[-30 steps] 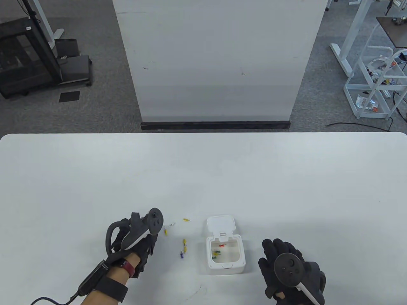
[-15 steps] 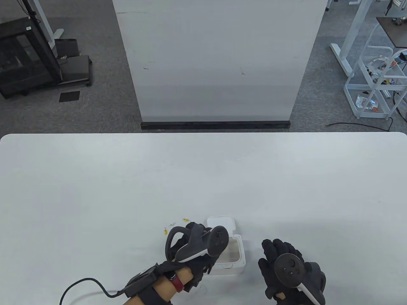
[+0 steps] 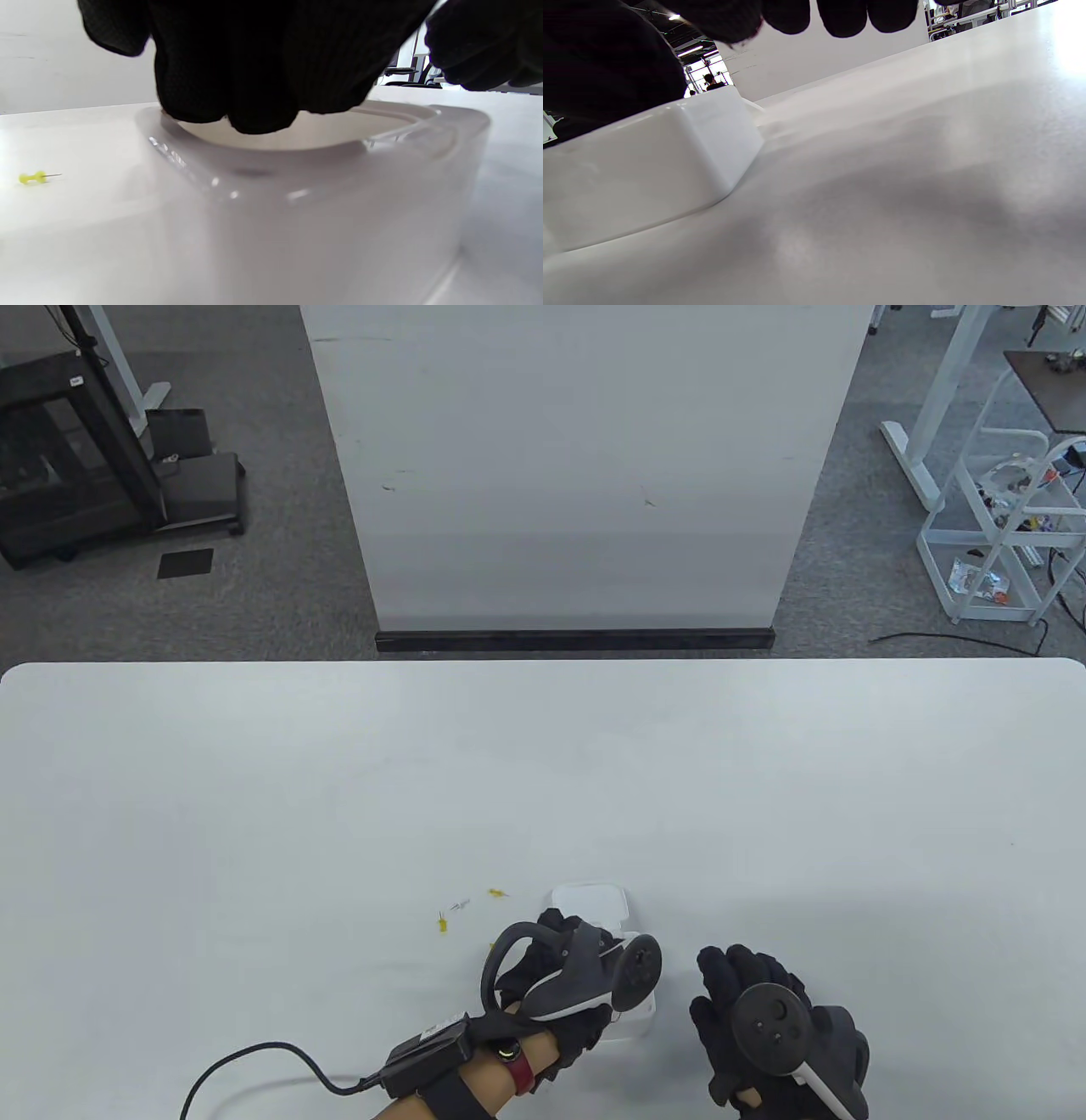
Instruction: Press to open box and store push pins
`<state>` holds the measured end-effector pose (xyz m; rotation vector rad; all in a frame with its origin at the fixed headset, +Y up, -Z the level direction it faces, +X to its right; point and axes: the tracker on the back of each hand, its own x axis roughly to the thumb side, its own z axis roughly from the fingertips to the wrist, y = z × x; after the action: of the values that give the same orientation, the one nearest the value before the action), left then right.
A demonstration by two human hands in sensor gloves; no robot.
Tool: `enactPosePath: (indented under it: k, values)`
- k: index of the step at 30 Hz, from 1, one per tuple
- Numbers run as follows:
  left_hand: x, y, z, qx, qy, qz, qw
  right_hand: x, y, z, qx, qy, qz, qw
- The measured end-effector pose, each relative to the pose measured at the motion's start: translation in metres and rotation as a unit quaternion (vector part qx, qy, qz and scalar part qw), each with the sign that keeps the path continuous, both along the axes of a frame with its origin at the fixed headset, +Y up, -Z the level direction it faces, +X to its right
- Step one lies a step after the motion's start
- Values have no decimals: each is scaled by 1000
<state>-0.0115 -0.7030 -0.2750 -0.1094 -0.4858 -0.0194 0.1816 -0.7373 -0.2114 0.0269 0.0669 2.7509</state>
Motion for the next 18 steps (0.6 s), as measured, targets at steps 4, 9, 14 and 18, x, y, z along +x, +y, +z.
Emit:
enactPosePath:
  k: [4, 9, 14, 18]
  values:
    - [-19, 10, -8, -49, 11, 31, 998, 0, 0, 0, 0, 1, -3, 1000]
    - [-57, 26, -23, -50, 55, 70, 995, 0, 0, 0, 1, -1, -2, 1000]
    - [-103, 34, -41, -55, 128, 75, 987, 0, -1, 0, 0, 0, 0, 1000]
    - [-145, 23, -58, -61, 202, 55, 976, 0, -1, 0, 0, 0, 3, 1000]
